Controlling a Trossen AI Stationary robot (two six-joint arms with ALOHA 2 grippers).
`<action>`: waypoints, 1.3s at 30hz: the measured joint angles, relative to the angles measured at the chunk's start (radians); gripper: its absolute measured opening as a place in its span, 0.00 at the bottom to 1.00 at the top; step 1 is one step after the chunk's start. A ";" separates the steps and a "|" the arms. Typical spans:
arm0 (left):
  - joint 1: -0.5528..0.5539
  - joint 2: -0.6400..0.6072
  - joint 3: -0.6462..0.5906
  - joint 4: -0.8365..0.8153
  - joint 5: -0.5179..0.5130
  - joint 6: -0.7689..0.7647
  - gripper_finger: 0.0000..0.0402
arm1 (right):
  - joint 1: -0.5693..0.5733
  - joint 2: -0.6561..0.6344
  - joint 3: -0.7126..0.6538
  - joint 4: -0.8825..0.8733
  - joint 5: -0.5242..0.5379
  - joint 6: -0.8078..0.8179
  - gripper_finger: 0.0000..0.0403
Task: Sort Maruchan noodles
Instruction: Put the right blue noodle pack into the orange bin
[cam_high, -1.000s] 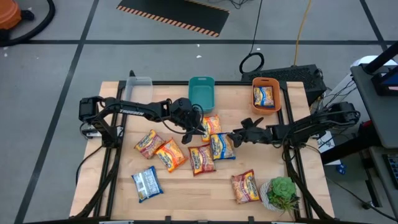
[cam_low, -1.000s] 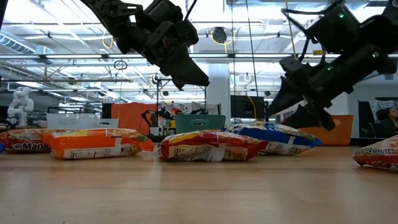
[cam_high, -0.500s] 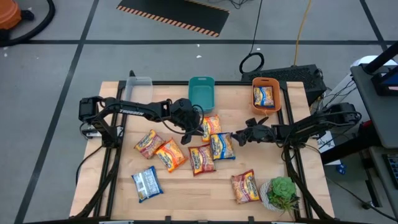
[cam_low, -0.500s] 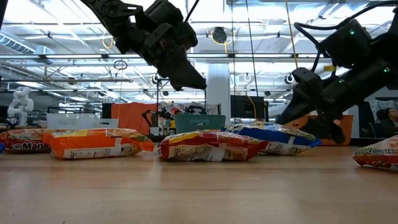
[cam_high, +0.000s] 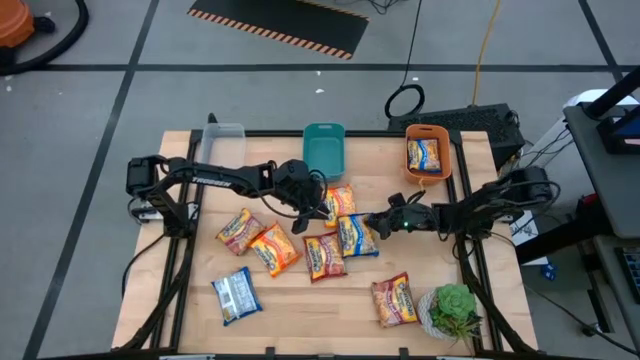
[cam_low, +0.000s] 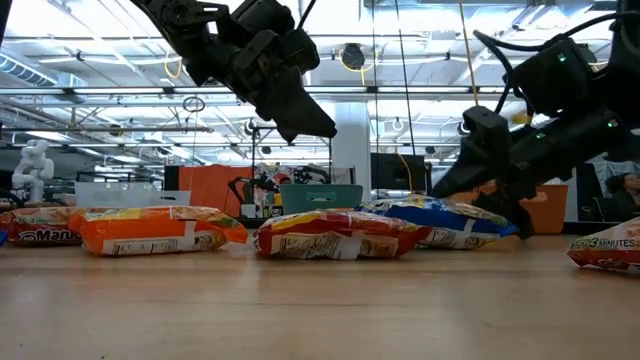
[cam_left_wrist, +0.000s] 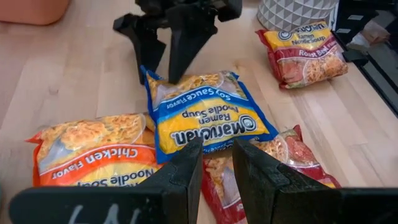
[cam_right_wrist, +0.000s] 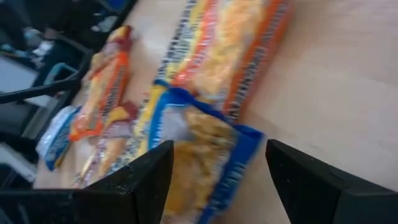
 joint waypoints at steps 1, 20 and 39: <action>-0.001 0.000 0.000 0.002 0.000 0.000 0.23 | -0.001 0.016 0.000 0.034 -0.013 -0.004 0.62; -0.002 0.000 0.000 0.007 0.000 0.001 0.23 | -0.028 0.139 -0.002 0.202 -0.076 -0.070 0.26; -0.002 0.000 0.000 0.003 0.000 0.003 0.23 | -0.031 0.048 -0.005 0.395 -0.098 -0.217 0.01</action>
